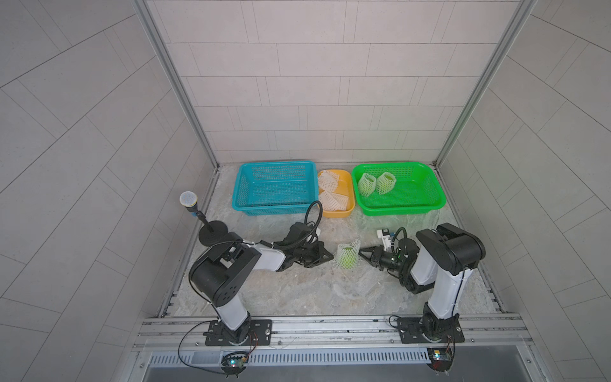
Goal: Sleeve custard apples in foam nets
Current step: Put on the foam net on the custard apple.
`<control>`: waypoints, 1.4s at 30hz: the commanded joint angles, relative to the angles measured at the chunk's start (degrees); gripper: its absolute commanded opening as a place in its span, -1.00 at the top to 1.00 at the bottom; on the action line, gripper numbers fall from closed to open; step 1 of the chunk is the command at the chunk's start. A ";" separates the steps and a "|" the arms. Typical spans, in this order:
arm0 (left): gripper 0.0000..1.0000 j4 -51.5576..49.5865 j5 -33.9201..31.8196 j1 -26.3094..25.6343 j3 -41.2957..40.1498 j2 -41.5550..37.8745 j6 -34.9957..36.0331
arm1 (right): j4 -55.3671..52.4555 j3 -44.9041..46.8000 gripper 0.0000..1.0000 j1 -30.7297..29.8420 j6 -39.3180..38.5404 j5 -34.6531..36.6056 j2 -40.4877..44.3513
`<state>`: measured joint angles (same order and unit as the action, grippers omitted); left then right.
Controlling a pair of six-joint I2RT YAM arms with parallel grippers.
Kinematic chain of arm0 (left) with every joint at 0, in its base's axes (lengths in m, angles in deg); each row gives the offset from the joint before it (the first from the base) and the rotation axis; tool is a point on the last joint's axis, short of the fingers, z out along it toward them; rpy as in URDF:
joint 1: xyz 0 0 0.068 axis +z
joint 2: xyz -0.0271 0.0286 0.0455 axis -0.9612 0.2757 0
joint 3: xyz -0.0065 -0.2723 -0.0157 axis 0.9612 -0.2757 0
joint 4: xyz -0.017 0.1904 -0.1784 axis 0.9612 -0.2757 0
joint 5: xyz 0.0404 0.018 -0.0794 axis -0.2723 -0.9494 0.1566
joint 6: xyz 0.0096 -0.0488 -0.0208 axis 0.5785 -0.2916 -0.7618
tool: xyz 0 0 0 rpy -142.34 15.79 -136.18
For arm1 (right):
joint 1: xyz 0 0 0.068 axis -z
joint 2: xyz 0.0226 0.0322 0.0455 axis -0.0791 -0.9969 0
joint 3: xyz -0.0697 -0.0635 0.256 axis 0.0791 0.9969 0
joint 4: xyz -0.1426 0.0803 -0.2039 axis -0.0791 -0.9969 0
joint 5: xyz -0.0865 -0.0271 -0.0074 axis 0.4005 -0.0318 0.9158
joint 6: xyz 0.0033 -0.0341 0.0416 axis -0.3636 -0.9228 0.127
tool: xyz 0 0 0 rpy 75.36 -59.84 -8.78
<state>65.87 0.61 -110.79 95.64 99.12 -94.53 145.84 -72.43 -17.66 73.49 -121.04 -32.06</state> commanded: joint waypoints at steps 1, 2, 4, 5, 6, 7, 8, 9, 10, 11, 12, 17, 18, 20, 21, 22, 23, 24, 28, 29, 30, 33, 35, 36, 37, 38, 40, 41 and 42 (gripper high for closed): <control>0.96 -1.91 -1.52 -0.38 -0.49 -2.98 2.88 | -0.35 1.19 0.99 -0.23 -1.78 1.13 2.39; 0.96 -2.26 -1.75 -0.38 -0.62 -3.38 3.28 | -0.31 1.37 0.98 -0.23 -1.94 1.11 3.08; 0.96 -2.19 -1.99 -0.38 -0.96 -4.11 3.75 | -0.28 1.67 0.98 -0.31 -2.39 1.24 4.22; 0.96 -1.87 -1.99 -0.38 -1.15 -4.36 3.76 | -0.33 1.84 0.98 -0.39 -2.68 1.30 4.67; 0.96 -1.65 -1.90 -0.38 -1.36 -4.61 3.72 | -0.34 2.07 0.98 -0.43 -2.88 1.46 5.06; 0.96 -1.76 -1.90 -0.46 -1.44 -4.73 3.92 | -0.34 2.20 0.98 -0.50 -3.15 1.48 5.30; 0.96 -2.04 -1.85 -0.47 -1.46 -4.82 4.18 | -0.30 2.29 0.98 -0.65 -3.44 1.48 5.26; 0.96 -2.60 -1.98 -0.51 -1.37 -4.98 4.65 | -0.30 2.38 0.98 -0.84 -3.89 1.64 5.03; 0.96 -3.13 -2.08 -0.57 -1.39 -5.08 5.03 | -0.31 2.54 0.98 -1.14 -4.22 1.81 4.85; 0.96 -3.98 -2.21 -0.77 -1.30 -5.28 5.69 | -0.30 2.77 0.98 -1.64 -4.70 2.13 4.65; 0.96 -4.99 -2.48 -0.95 -1.20 -5.47 6.30 | -0.26 3.03 0.98 -2.17 -5.22 2.41 4.43; 0.96 -9.75 -4.50 -2.04 -1.11 -7.64 9.71 | -0.31 4.92 0.98 -3.49 -7.86 3.80 4.18; 0.96 -10.90 -5.23 -2.36 -1.02 -8.18 10.54 | -0.27 5.40 0.98 -3.49 -8.55 3.94 4.36; 0.96 -11.98 -6.06 -2.88 -1.11 -8.84 11.50 | -0.35 6.09 0.98 -3.66 -9.74 4.44 4.73; 0.96 -12.48 -6.37 -3.02 -1.02 -8.95 11.94 | -0.35 6.27 0.98 -3.66 -10.22 4.47 4.58; 0.96 -12.69 -6.55 -3.19 -0.99 -8.95 12.16 | -0.33 6.39 0.97 -3.74 -10.75 4.56 4.41; 0.95 -12.76 -6.79 -3.42 -1.02 -8.91 12.36 | -0.34 6.38 0.97 -4.07 -11.12 5.00 4.25; 0.95 -12.81 -7.05 -3.62 -1.01 -8.87 12.54 | -0.28 6.35 0.97 -4.55 -11.31 5.38 4.21; 0.94 -13.70 -7.74 -4.51 -0.76 -9.42 13.42 | -0.28 6.11 0.97 -6.65 -12.27 6.89 5.35; 0.94 -14.24 -8.06 -4.66 -0.67 -9.78 13.80 | -0.31 6.33 0.96 -7.10 -12.61 7.30 6.05; 0.93 -14.40 -8.27 -4.76 -0.67 -10.18 13.87 | -0.34 6.55 0.96 -7.54 -12.83 7.74 6.71; 0.91 -14.86 -8.98 -5.02 -1.17 -11.71 13.87 | -0.35 7.42 0.95 -8.47 -13.71 9.05 9.60; 0.91 -15.63 -9.59 -5.29 -1.20 -12.44 15.65 | -1.45 7.91 0.94 -9.12 -14.55 10.02 11.76; 0.91 -16.12 -9.77 -5.39 -1.11 -12.47 15.86 | -2.91 7.92 0.94 -9.54 -15.18 10.45 12.77; 0.91 -16.26 -9.74 -5.60 -1.02 -12.47 16.10 | -4.90 7.83 0.94 -10.37 -16.08 11.07 14.09; 0.91 -16.43 -9.82 -5.74 -0.87 -12.38 16.23 | -7.02 7.63 0.94 -11.23 -16.94 11.72 15.34; 0.91 -16.64 -10.02 -5.96 -0.76 -12.21 16.41 | -13.34 6.84 0.94 -13.42 -19.34 13.44 18.88; 0.91 -16.86 -10.08 -6.09 -0.67 -12.20 16.62 | -18.48 6.18 0.94 -14.80 -21.13 14.75 21.76; 0.91 -17.10 -10.21 -6.10 -0.59 -12.29 16.80 | -23.98 5.43 0.94 -16.16 -23.12 16.25 24.61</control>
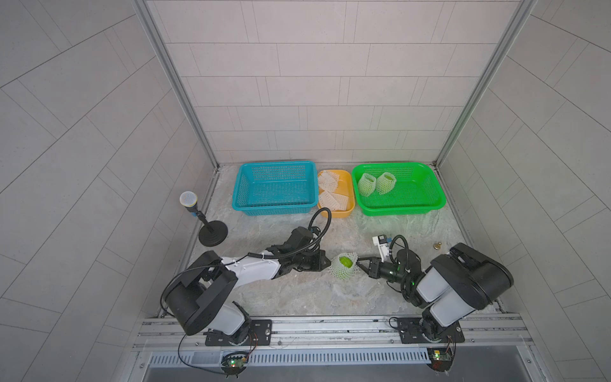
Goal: Sleeve custard apples in foam nets
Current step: Put on the foam net on the custard apple.
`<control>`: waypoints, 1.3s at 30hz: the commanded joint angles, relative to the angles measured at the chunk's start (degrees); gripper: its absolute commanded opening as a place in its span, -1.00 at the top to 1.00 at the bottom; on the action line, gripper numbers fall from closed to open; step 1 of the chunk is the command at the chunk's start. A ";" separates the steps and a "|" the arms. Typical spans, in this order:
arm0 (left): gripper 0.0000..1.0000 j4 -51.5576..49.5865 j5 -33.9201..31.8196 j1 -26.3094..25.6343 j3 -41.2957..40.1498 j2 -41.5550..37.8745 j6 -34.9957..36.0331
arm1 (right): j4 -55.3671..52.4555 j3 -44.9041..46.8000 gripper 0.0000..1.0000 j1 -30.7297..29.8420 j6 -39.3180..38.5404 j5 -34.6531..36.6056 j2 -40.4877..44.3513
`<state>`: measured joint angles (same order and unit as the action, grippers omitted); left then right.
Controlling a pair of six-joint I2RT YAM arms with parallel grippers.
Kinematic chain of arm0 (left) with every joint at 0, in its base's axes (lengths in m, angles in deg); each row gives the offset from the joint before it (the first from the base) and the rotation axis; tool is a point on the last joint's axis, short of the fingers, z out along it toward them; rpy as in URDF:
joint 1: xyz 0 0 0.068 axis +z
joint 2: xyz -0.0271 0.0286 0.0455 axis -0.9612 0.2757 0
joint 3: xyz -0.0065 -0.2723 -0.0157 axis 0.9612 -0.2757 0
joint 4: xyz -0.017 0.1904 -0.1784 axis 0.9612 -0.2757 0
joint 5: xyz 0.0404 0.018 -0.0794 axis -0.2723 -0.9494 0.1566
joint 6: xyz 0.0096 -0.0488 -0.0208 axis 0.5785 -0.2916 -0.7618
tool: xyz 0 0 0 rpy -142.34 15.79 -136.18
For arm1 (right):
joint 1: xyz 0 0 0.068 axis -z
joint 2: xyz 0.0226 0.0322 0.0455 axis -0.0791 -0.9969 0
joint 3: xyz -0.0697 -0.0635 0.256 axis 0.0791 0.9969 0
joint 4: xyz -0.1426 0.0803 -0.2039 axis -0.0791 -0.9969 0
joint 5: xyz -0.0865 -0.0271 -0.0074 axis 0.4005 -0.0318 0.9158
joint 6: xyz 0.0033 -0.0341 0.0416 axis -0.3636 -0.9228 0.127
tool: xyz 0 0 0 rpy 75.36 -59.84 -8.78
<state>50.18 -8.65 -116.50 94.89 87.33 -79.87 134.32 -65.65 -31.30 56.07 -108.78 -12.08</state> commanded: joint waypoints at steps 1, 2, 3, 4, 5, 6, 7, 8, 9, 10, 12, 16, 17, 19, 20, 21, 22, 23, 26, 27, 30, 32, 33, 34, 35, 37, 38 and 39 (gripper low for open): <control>0.91 -1.92 -1.22 -0.58 0.23 -0.68 2.42 | -20.32 -2.52 0.95 -4.38 -8.33 6.34 8.44; 0.91 -2.67 -1.59 -0.69 0.33 -0.77 2.80 | -29.36 -4.01 0.96 -6.25 -11.76 9.35 13.21; 0.91 -3.33 -1.85 -0.81 0.50 -0.86 3.06 | -36.64 -5.38 0.96 -7.75 -14.42 11.87 17.10; 0.91 -3.80 -1.92 -0.92 0.67 -0.80 3.32 | -43.94 -6.74 0.98 -8.94 -16.87 14.79 22.02; 0.91 -4.15 -1.96 -1.07 0.77 -0.62 3.48 | -47.58 -6.98 0.98 -9.27 -18.11 16.57 26.13; 0.91 -4.28 -1.96 -1.17 0.93 -0.32 3.51 | -50.36 -6.91 0.98 -9.28 -18.02 18.72 29.32; 0.91 -4.59 -1.80 -1.11 1.16 0.14 3.61 | -53.41 -6.75 0.98 -9.27 -18.65 20.75 32.68; 0.91 -4.87 -1.76 -1.32 1.43 0.69 3.68 | -54.92 -6.44 0.97 -9.27 -19.45 21.53 35.10; 0.91 -4.93 -1.61 -1.35 1.63 1.00 3.81 | -55.46 -6.14 0.97 -9.34 -19.48 21.42 36.28; 0.91 -4.92 -1.66 -1.49 1.79 1.24 3.80 | -54.66 -5.66 0.96 -9.36 -18.82 20.81 36.52; 0.91 -5.10 -1.62 -1.70 2.00 1.25 3.87 | -55.23 -6.00 0.96 -9.45 -18.49 21.65 34.40; 0.91 -5.36 -1.74 -1.90 2.10 1.16 3.99 | -52.98 -8.05 0.96 -9.45 -20.13 18.97 27.13; 0.91 -5.52 -1.91 -1.99 2.13 1.03 4.07 | -53.00 -8.82 0.97 -9.45 -20.82 18.07 25.49; 0.91 -6.04 -2.33 -2.15 2.35 0.83 4.34 | -52.09 -9.18 0.97 -9.45 -20.48 17.94 22.86; 0.91 -6.24 -2.54 -2.15 2.45 0.81 4.46 | -51.84 -9.35 0.97 -9.32 -20.32 17.96 22.03; 0.91 -6.29 -2.79 -2.20 2.60 0.89 4.46 | -51.84 -9.50 0.97 -9.25 -20.25 18.01 21.77; 0.91 -6.33 -3.09 -2.15 2.77 1.03 4.44 | -51.78 -9.55 0.97 -9.12 -20.22 18.16 21.92; 0.92 -6.42 -3.35 -2.15 2.97 1.14 4.34 | -51.68 -9.49 0.97 -9.02 -20.06 18.36 22.33; 0.92 -5.75 -3.49 -2.02 3.49 1.50 3.70 | -51.71 -9.27 0.96 -8.75 -18.66 20.55 24.46; 0.93 -5.55 -3.64 -1.81 3.66 1.66 3.38 | -51.67 -9.31 0.96 -8.66 -18.56 20.93 25.31; 0.92 -3.88 -3.33 -1.30 3.67 2.16 2.23 | -52.21 -9.23 0.96 -7.83 -17.86 21.95 28.22; 0.92 -3.21 -3.02 -1.17 3.75 2.79 1.77 | -53.48 -9.55 0.96 -7.13 -17.77 22.26 30.09; 0.92 -3.17 -3.03 -1.01 3.93 3.20 1.66 | -54.49 -9.82 0.95 -6.75 -18.06 22.28 30.62; 0.92 -3.04 -3.01 -0.97 4.07 3.50 1.49 | -55.24 -10.16 0.95 -6.43 -18.35 22.27 30.69; 0.92 -2.99 -3.13 -0.92 4.14 3.90 1.33 | -56.25 -10.65 0.95 -6.16 -18.67 22.08 30.33; 0.92 -3.38 -3.29 -0.92 4.44 4.62 1.13 | -56.40 -11.24 0.95 -6.02 -18.91 20.96 28.50; 0.92 -3.58 -3.36 -0.90 4.62 4.97 1.05 | -55.63 -11.25 0.95 -6.02 -18.83 20.55 27.30; 0.92 -3.88 -3.61 -0.84 4.73 5.20 0.95 | -55.01 -11.26 0.95 -6.02 -18.74 20.35 26.20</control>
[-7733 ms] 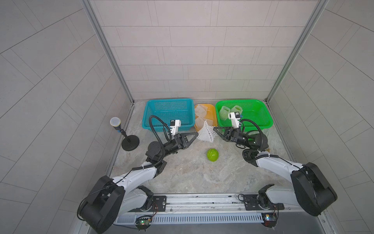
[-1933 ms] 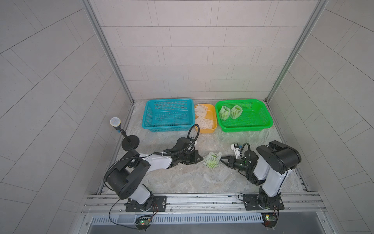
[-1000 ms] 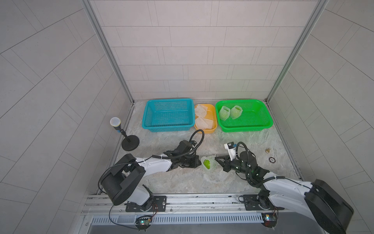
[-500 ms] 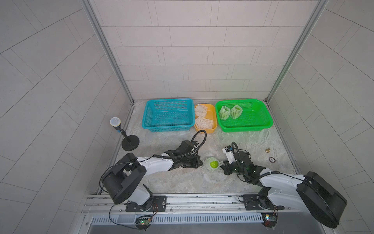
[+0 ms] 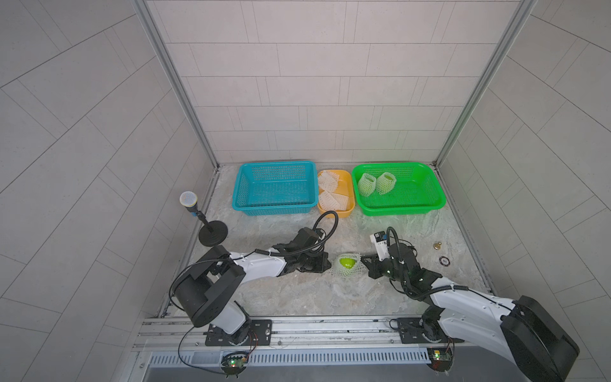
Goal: Sleeve custard apples in foam nets
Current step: Put on the foam net on the custard apple.
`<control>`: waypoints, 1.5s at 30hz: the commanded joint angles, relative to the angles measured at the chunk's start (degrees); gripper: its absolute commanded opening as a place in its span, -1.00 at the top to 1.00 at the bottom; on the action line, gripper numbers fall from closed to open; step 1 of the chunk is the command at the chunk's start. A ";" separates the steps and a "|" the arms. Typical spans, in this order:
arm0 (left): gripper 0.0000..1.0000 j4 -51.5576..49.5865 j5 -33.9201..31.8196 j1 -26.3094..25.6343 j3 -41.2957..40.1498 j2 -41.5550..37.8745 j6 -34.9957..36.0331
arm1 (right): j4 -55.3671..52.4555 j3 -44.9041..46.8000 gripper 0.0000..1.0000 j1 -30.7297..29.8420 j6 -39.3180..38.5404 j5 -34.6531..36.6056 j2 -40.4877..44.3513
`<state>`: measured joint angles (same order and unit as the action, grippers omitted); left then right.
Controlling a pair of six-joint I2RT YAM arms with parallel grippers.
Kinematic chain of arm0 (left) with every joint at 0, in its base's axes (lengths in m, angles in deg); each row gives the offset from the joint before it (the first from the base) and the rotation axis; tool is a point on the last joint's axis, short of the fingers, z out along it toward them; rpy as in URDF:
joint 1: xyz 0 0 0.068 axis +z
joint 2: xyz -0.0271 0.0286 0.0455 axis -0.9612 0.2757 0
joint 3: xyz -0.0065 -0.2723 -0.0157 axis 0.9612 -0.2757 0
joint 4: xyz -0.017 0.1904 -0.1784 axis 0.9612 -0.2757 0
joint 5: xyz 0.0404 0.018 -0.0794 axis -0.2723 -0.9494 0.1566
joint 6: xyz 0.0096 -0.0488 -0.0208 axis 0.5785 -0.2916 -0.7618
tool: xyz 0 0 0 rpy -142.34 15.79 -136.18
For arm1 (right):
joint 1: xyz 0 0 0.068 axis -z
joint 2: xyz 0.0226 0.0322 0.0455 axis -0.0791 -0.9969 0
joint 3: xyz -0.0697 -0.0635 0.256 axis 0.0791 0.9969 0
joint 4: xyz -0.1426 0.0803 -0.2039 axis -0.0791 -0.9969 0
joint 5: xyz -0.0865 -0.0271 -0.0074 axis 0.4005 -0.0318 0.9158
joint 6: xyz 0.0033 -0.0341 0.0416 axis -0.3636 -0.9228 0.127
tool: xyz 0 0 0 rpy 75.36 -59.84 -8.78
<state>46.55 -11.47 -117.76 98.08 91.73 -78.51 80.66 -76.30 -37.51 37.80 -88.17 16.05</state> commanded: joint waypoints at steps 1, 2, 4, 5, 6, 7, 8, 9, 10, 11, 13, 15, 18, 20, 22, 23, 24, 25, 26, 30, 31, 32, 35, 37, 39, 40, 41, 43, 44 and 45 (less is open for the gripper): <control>0.92 -0.34 -0.83 0.43 1.62 0.89 -0.41 | -0.82 -0.69 0.94 0.19 -0.38 -0.27 -2.94; 0.92 -0.51 -0.88 0.43 1.69 1.11 -0.40 | -0.25 -0.90 0.95 0.19 -0.37 -0.31 -4.09; 0.92 -1.09 -1.00 0.44 2.01 1.41 -0.27 | 0.32 -1.58 0.95 0.19 -0.44 -0.82 -6.11; 0.92 -1.28 -0.98 0.44 2.21 1.72 -0.14 | 0.28 -2.20 0.95 0.19 -0.91 -1.65 -7.12; 0.93 -1.34 -1.03 0.40 2.24 1.87 -0.06 | 0.30 -2.72 0.95 0.19 -1.47 -2.32 -7.92; 0.93 -1.42 -1.05 0.44 2.24 2.05 0.01 | 0.68 -2.96 0.95 0.19 -1.62 -2.58 -8.59; 0.93 -1.31 -1.06 0.44 2.23 2.16 0.11 | 1.57 -2.78 0.95 0.19 -1.53 -2.64 -9.25; 0.93 -1.26 -1.07 0.41 2.16 2.27 0.33 | 2.61 -2.52 0.95 0.19 -1.34 -2.88 -9.88; 0.93 -1.34 -1.06 0.35 2.20 2.22 0.62 | 3.29 -2.24 0.95 0.19 -1.27 -2.91 -10.22; 0.93 -1.60 -1.07 0.34 2.23 2.41 0.87 | 3.77 -2.03 0.95 0.19 -1.32 -2.86 -10.51; 0.92 -2.16 -0.83 0.35 2.42 2.64 1.56 | 4.05 -1.97 0.95 0.19 -1.52 -3.07 -10.84; 0.92 -2.24 -0.64 0.20 2.37 2.56 1.96 | 5.05 -1.18 0.95 0.19 -1.47 -3.26 -10.30; 0.93 -2.18 -0.63 0.14 2.17 1.99 2.14 | 4.00 -0.74 0.94 0.09 -2.02 -2.57 -8.43; 0.96 -1.78 -0.63 0.09 1.73 1.13 2.31 | 3.49 -0.10 0.94 0.01 -2.56 -2.17 -6.71; 0.97 -1.23 -0.85 0.09 1.15 0.13 2.32 | 3.34 0.52 0.94 -0.24 -2.74 -1.88 -4.91; 0.96 -1.18 -0.94 0.00 0.90 -0.42 2.26 | 2.54 0.51 0.93 -0.58 -3.11 -1.42 -4.01; 0.96 -1.09 -1.10 -0.01 0.68 -0.96 2.26 | 1.67 0.47 0.93 -1.17 -3.60 -0.44 -3.29; 0.96 -1.10 -1.16 -0.10 0.49 -1.39 2.39 | 0.88 0.37 0.93 -1.53 -4.24 -0.12 -2.85; 0.96 -1.08 -1.09 -0.19 0.41 -1.72 2.43 | 0.51 0.36 0.93 -1.94 -4.41 0.15 -2.53; 0.96 -1.17 -1.03 -0.43 0.35 -1.71 2.50 | -0.24 0.60 0.93 -2.84 -4.29 0.61 -2.39; 0.96 -1.14 -0.91 -0.44 0.51 -1.49 2.57 | -0.50 0.54 0.93 -3.13 -4.26 0.79 -2.63; 0.96 -1.18 -0.81 -0.60 0.70 -1.24 2.67 | -1.09 0.38 0.93 -3.47 -4.14 1.17 -2.92; 0.96 -1.97 -0.81 -0.93 1.42 -0.53 3.02 | -1.59 0.03 0.93 -4.50 -4.33 2.24 -4.31; 0.96 -2.47 -0.81 -1.10 1.79 0.13 3.27 | -1.61 -0.31 0.93 -4.95 -4.48 2.65 -5.40; 0.97 -3.11 -0.81 -1.31 2.26 0.78 3.58 | -1.61 -0.88 0.93 -5.64 -4.92 3.13 -6.36; 0.97 -3.23 -0.80 -1.40 2.30 0.90 3.73 | -1.61 -1.16 0.93 -5.99 -5.28 3.41 -6.80; 0.97 -3.23 -0.81 -1.49 2.33 0.85 3.75 | -1.70 -1.45 0.93 -6.39 -5.49 3.70 -7.22; 0.96 -3.31 -0.89 -1.61 2.29 0.64 3.93 | -1.41 -1.56 0.93 -6.66 -5.47 4.07 -7.50; 0.97 -3.32 -0.90 -1.69 2.39 0.63 3.99 | -1.16 -1.53 0.93 -6.75 -5.41 4.25 -7.53; 0.97 -3.40 -0.89 -1.68 2.42 0.81 3.92 | -0.96 -1.57 0.93 -6.84 -5.31 4.50 -7.60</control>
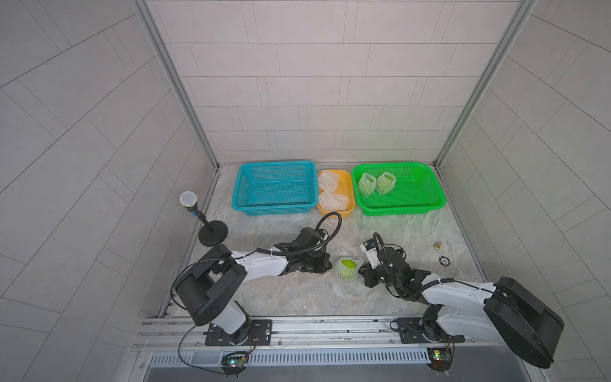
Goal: Sleeve custard apples in foam nets
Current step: Put on the foam net on the custard apple.
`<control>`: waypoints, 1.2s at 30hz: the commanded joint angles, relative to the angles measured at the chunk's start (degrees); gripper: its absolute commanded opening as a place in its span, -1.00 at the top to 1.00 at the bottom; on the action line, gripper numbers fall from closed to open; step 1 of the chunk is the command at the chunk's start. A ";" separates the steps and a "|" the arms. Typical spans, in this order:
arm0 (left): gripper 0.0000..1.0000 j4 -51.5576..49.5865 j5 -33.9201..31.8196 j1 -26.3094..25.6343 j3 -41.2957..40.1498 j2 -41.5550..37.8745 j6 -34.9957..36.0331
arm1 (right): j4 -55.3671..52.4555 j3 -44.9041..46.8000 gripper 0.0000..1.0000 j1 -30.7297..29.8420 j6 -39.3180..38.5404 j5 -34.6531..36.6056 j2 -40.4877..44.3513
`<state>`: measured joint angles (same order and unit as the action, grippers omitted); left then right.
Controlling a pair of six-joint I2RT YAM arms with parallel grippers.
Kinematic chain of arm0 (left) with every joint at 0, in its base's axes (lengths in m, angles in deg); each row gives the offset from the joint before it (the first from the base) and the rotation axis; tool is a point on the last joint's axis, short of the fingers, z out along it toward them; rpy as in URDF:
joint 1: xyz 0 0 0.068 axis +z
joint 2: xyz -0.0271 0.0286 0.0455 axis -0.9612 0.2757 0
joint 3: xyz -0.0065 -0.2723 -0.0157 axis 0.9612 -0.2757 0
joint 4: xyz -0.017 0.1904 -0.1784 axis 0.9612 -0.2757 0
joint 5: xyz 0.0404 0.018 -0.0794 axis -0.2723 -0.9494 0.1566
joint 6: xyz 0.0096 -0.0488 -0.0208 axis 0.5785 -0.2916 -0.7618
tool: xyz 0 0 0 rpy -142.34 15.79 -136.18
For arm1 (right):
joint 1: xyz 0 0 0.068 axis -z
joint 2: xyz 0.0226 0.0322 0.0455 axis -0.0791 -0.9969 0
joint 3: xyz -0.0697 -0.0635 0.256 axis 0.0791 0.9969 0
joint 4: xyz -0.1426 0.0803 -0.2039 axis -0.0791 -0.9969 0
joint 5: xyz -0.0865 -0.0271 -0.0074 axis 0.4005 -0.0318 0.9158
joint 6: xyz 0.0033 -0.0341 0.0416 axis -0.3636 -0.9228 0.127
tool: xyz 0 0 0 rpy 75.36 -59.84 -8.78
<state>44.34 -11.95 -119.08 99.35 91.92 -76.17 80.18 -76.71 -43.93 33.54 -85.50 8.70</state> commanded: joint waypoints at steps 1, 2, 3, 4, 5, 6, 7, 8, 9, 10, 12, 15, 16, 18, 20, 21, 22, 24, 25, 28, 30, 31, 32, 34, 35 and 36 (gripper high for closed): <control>0.97 -1.28 -0.41 -0.38 1.23 0.76 1.72 | -0.05 -1.15 0.93 -0.55 -0.87 2.17 -0.42; 0.97 -1.29 -0.50 -0.40 1.29 1.08 1.68 | 0.49 -1.12 0.93 -0.72 -0.77 2.31 -0.74; 0.97 -1.29 -0.42 -0.45 1.39 1.22 1.77 | 0.70 -1.15 0.93 -0.89 -0.73 2.38 -1.13; 0.97 -1.44 -0.39 -0.47 1.56 1.53 1.90 | 0.71 -1.36 0.93 -1.07 -0.75 2.75 -1.70; 0.97 -1.55 -0.33 -0.53 1.74 1.66 1.92 | 0.86 -1.50 0.93 -1.28 -0.69 2.86 -2.24; 0.97 -1.55 -0.18 -0.54 1.81 1.79 2.06 | 1.06 -1.59 0.93 -1.57 -0.73 2.90 -2.77; 0.97 -1.75 -0.33 -0.67 1.88 1.80 2.05 | 1.30 -1.70 0.93 -2.01 -0.69 3.24 -3.22; 0.97 -1.81 -0.36 -0.71 2.03 1.91 2.10 | 1.50 -1.75 0.93 -2.32 -0.68 3.51 -3.69; 0.97 -1.93 -0.54 -0.80 2.08 1.91 2.27 | 1.50 -1.87 0.93 -2.56 -0.68 3.84 -3.85; 0.97 -2.07 -0.61 -0.88 2.12 1.84 2.28 | 1.50 -1.88 0.92 -2.69 -0.70 4.09 -4.03; 0.97 -2.33 -0.93 -0.89 2.12 1.67 2.40 | 1.66 -1.86 0.92 -2.88 -0.70 4.51 -3.95; 0.97 -2.89 -1.33 -0.89 2.08 0.73 2.62 | 1.47 -1.59 0.91 -2.93 -0.72 4.87 -2.83; 0.96 -3.11 -1.58 -0.89 1.99 0.25 2.64 | 1.27 -1.47 0.89 -2.92 -0.58 5.06 -2.18; 0.93 -3.59 -2.07 -0.89 1.80 -0.54 2.63 | 0.13 -1.40 0.78 -2.92 -0.59 5.65 -0.49; 0.87 -4.18 -2.58 -0.89 1.81 -1.21 2.76 | -1.75 -1.35 0.66 -2.96 -0.67 6.51 1.47; 0.82 -4.51 -2.85 -0.89 1.89 -1.47 2.64 | -2.57 -1.34 0.62 -2.88 -0.68 7.14 2.33; 0.77 -4.94 -2.92 -0.89 2.03 -1.71 2.77 | -3.51 -1.33 0.55 -2.88 -0.52 7.80 3.17; 0.69 -5.15 -2.96 -0.89 2.03 -2.01 2.65 | -4.44 -0.99 0.38 -2.88 -0.38 8.95 4.49; 0.63 -5.26 -2.96 -0.89 2.03 -2.09 2.63 | -4.43 -0.69 0.31 -2.88 -0.42 9.22 5.12; 0.45 -5.28 -2.80 -0.89 1.99 -2.19 2.62 | -5.19 -0.24 0.12 -2.88 -0.15 9.88 6.51; 0.31 -5.25 -2.70 -0.89 2.03 -2.10 2.63 | -6.36 -0.49 0.06 -2.88 -0.12 10.46 7.12; 0.28 -5.40 -2.70 -0.89 2.10 -2.11 2.47 | -7.36 -0.85 0.02 -2.88 -0.03 10.95 7.44; 0.26 -5.57 -2.80 -0.89 2.12 -2.18 2.51 | -8.72 -1.44 0.00 -2.81 0.17 11.66 7.76; 0.24 -6.03 -3.18 -0.89 2.04 -2.47 2.39 | -11.23 -2.31 -0.06 -2.79 0.26 12.86 8.43; 0.24 -6.20 -3.29 -0.89 1.95 -2.70 2.35 | -12.58 -2.75 -0.10 -2.79 0.34 13.64 8.81; 0.21 -6.29 -3.62 -0.84 1.78 -3.02 2.17 | -14.20 -3.25 -0.17 -2.74 0.74 14.73 9.28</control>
<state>39.33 -14.53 -119.77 100.27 90.98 -74.38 71.66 -77.91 -46.53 34.04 -74.51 16.64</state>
